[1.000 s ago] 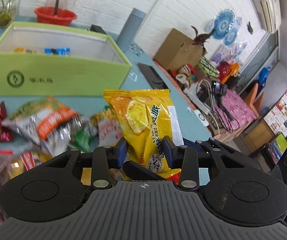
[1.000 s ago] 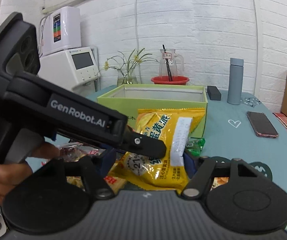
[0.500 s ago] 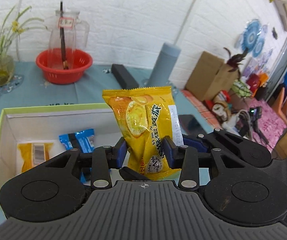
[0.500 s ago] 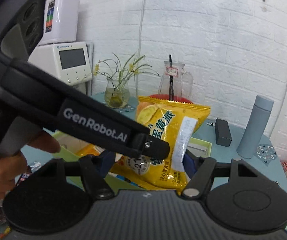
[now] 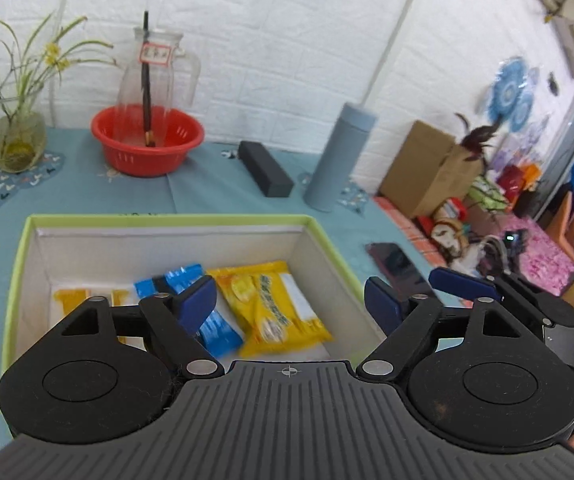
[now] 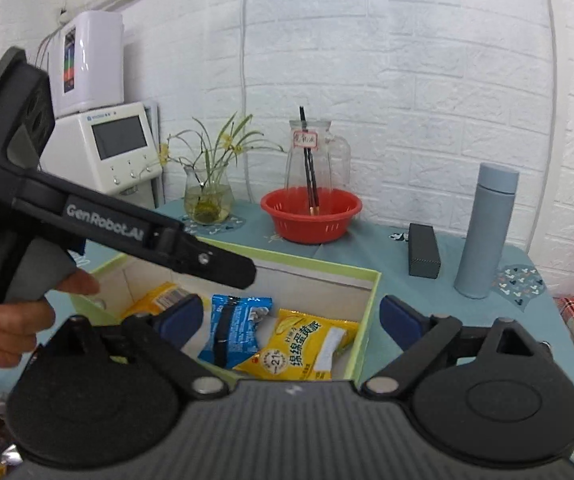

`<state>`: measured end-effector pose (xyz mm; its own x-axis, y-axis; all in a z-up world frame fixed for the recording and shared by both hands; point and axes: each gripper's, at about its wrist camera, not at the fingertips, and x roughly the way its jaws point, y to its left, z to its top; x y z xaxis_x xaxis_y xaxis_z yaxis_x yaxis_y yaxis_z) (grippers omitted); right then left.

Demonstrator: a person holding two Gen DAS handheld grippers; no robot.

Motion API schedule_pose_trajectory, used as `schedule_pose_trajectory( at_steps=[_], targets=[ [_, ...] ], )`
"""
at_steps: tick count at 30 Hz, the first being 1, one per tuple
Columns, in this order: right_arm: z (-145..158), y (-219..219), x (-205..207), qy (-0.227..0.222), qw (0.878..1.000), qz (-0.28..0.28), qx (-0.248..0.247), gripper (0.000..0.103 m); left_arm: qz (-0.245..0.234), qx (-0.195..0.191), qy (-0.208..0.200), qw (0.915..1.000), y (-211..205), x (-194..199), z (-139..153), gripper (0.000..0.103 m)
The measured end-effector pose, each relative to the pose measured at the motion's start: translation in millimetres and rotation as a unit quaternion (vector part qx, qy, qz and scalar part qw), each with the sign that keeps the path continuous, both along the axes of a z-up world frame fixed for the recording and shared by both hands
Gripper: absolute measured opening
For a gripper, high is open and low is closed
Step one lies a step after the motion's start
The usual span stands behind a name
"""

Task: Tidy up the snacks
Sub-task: 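Carry the yellow chip bag into the green box and release, then grasp the green-wrapped snack with the left gripper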

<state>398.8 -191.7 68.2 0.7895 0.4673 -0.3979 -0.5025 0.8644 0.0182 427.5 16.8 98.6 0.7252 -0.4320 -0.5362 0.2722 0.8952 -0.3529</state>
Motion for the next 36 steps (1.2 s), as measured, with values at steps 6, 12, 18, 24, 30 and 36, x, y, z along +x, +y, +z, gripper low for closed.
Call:
schedule_pose_trajectory(
  at_steps=[6, 12, 18, 24, 30, 36],
  targets=[
    [-8, -21, -109, 0.021, 0.999, 0.008, 0.05, 0.094, -0.034, -0.028, -0.003, 0.999, -4, -102, -9, 0.069],
    [-44, -4, -214, 0.074, 0.996, 0.023, 0.038, 0.094, -0.039, -0.028, 0.027, 0.9985, 0, -192, -40, 0.069],
    [-74, 22, -264, 0.116, 0.992, 0.022, 0.037, 0.094, -0.016, -0.064, 0.078, 0.9948, 20, -241, -65, 0.067],
    [-82, 33, -275, 0.104, 0.994, -0.001, 0.015, 0.094, -0.056, -0.051, 0.114, 0.9906, 1, -259, -83, 0.062],
    [-85, 38, -276, 0.093, 0.996, -0.016, -0.003, 0.093, -0.07, -0.049, 0.14, 0.9864, -19, -246, -100, 0.056],
    [-93, 40, -267, 0.102, 0.995, -0.013, 0.002, 0.093, -0.062, -0.034, 0.139, 0.9878, -31, -236, -102, 0.049]
  ],
)
